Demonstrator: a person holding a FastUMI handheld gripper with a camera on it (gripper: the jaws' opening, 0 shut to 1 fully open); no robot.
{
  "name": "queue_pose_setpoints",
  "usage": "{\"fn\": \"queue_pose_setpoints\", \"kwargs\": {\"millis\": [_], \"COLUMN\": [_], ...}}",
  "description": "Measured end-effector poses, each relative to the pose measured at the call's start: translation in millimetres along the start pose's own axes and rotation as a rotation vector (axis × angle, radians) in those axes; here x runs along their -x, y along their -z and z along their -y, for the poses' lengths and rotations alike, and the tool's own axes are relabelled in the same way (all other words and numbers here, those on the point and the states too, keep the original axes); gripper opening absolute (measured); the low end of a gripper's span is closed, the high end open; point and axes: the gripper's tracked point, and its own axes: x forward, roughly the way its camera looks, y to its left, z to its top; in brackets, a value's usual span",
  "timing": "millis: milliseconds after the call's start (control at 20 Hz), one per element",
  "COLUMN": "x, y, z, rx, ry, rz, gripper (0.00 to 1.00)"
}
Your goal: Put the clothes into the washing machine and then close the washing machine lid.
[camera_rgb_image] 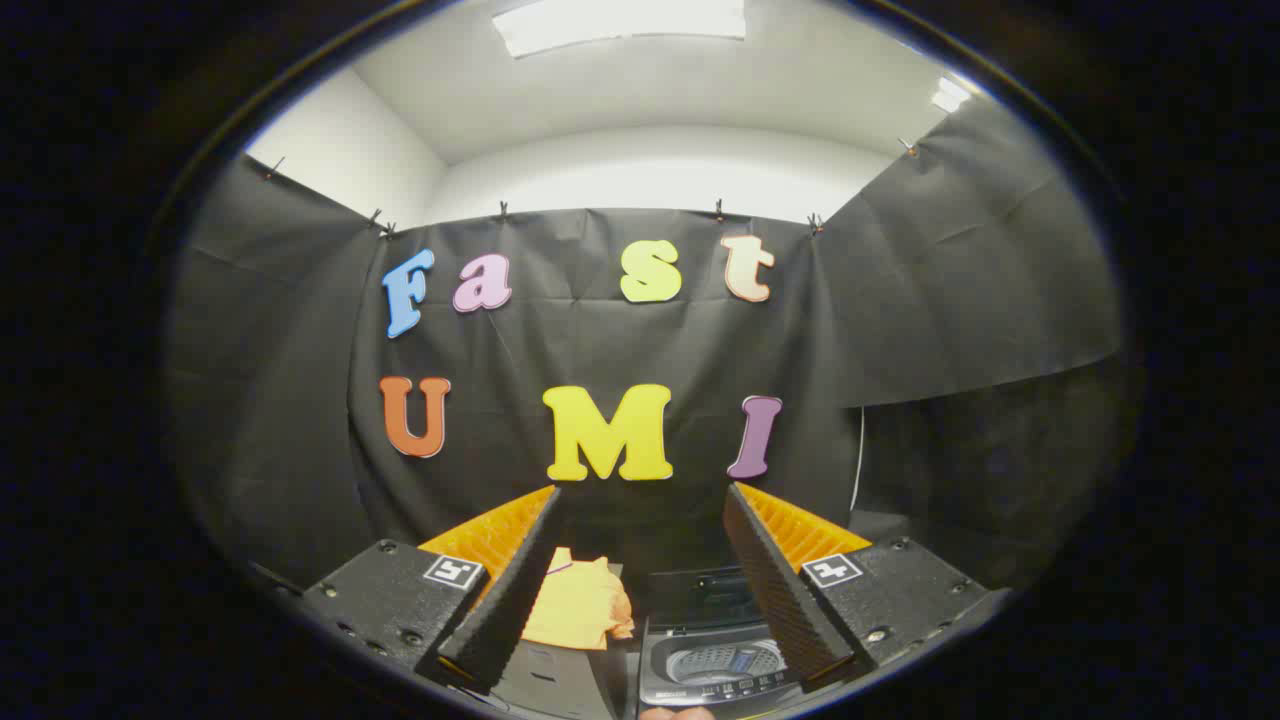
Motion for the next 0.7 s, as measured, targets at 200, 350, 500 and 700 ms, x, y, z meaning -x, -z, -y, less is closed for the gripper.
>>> {"fn": "queue_pose_setpoints", "kwargs": {"millis": [200, 350, 500, 700], "x": [0, -1, -4, -10], "y": [-6, -9, -7, -10], "z": [6, 7, -1, -18], "rx": [-0.017, -0.017, -0.025, -0.005], "ry": [0.000, 0.002, -0.011, -0.029], "rz": [0.016, 0.031, 0.028, 0.033], "gripper": [1.00, 1.00, 1.00, 1.00]}}
